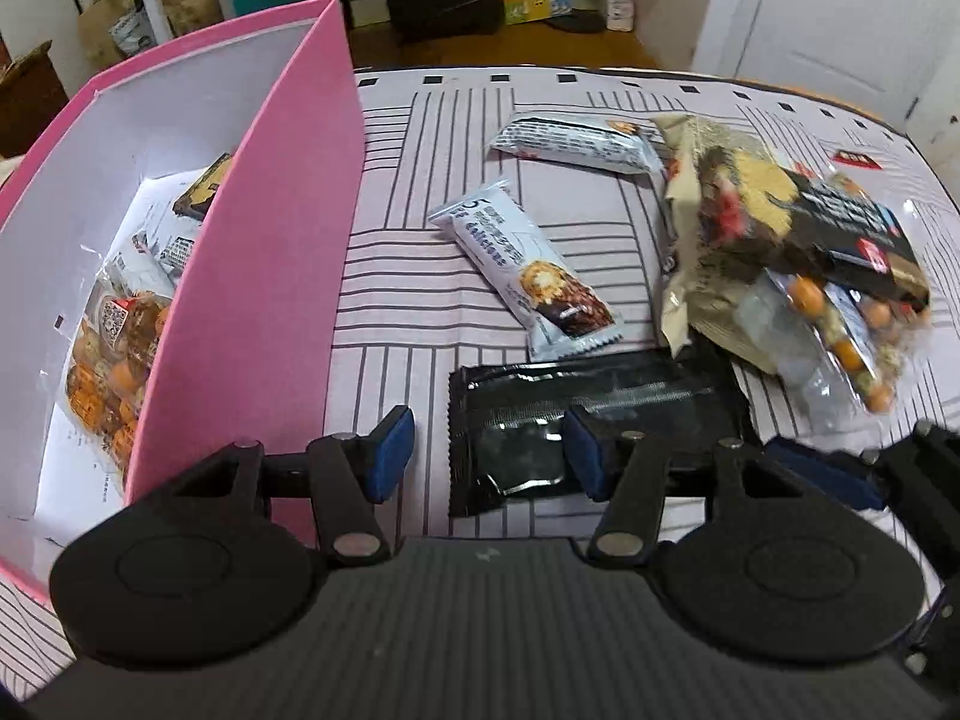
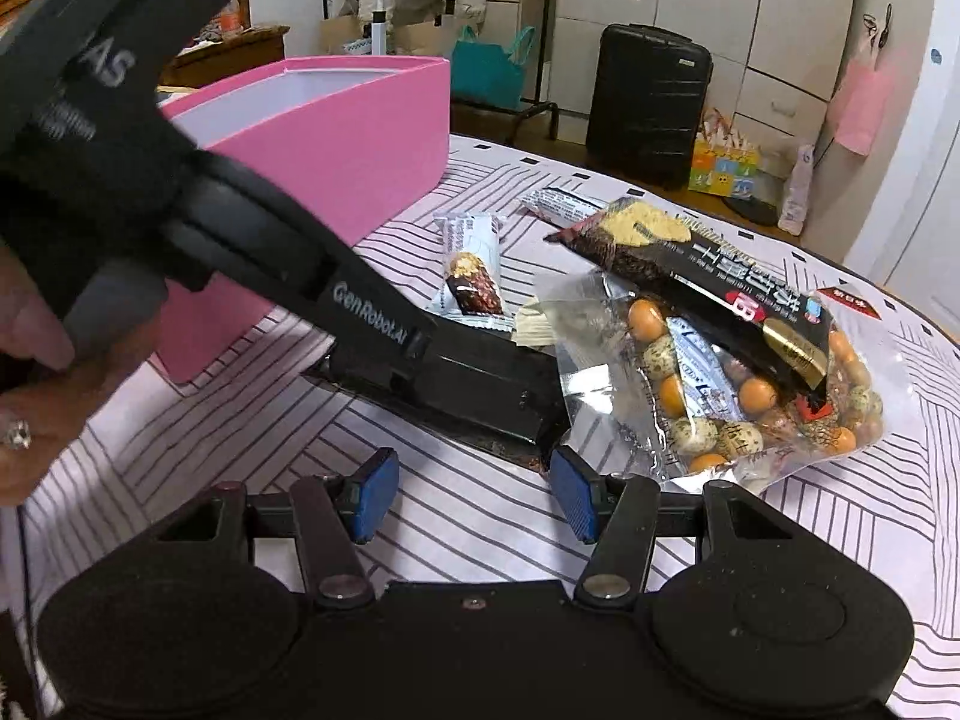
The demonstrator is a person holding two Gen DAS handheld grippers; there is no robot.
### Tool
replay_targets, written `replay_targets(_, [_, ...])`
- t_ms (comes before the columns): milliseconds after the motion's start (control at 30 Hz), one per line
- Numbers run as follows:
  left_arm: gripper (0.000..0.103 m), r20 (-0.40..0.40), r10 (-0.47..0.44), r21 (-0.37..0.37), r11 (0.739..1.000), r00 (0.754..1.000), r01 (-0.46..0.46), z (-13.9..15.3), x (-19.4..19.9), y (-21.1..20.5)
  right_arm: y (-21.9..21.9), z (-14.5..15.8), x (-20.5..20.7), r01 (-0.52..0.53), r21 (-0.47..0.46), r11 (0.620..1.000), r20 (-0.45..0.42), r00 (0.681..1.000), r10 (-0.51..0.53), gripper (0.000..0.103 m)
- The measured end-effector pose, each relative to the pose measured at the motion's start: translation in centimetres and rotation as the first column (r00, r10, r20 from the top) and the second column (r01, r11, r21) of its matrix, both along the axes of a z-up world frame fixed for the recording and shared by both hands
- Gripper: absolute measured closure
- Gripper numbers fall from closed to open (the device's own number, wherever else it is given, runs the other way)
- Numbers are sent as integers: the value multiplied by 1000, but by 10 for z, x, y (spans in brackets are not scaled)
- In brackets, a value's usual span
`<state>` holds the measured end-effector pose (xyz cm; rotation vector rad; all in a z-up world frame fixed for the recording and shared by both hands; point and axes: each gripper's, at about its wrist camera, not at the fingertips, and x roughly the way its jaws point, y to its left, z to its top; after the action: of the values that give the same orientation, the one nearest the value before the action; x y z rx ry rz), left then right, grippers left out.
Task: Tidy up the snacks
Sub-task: 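Move the left gripper to the plain black foil packet and grasp it, then lift the black foil packet and carry it over the pink box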
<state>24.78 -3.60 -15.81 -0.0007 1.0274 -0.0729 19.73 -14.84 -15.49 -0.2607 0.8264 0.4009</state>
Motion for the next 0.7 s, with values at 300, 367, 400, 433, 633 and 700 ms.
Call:
replay_targets(300, [48,-60,60,-89,994,996,-65,-6,6,8,-4,-8,15,24,44,999,8,1000,-25,36])
replay_targets(367, [47,-123,60,-188,979,991,-83,-10,9,15,-3,-8,15,4,55,998,3,1000,-4,40])
replay_targets(400, [47,-157,51,-225,970,986,-86,-12,10,18,-3,-8,14,6,54,998,4,1000,-6,40])
replay_targets(433, [47,-163,49,-236,968,985,-87,-12,10,19,-2,-7,14,10,48,999,5,1000,-10,44])
replay_targets(633, [49,-152,-9,-256,966,988,-30,-10,0,16,-8,0,17,33,63,997,-19,999,-32,51])
replay_targets(700, [49,-157,-26,-262,965,987,-16,-9,-6,14,-9,3,18,32,63,997,-37,999,-30,51])
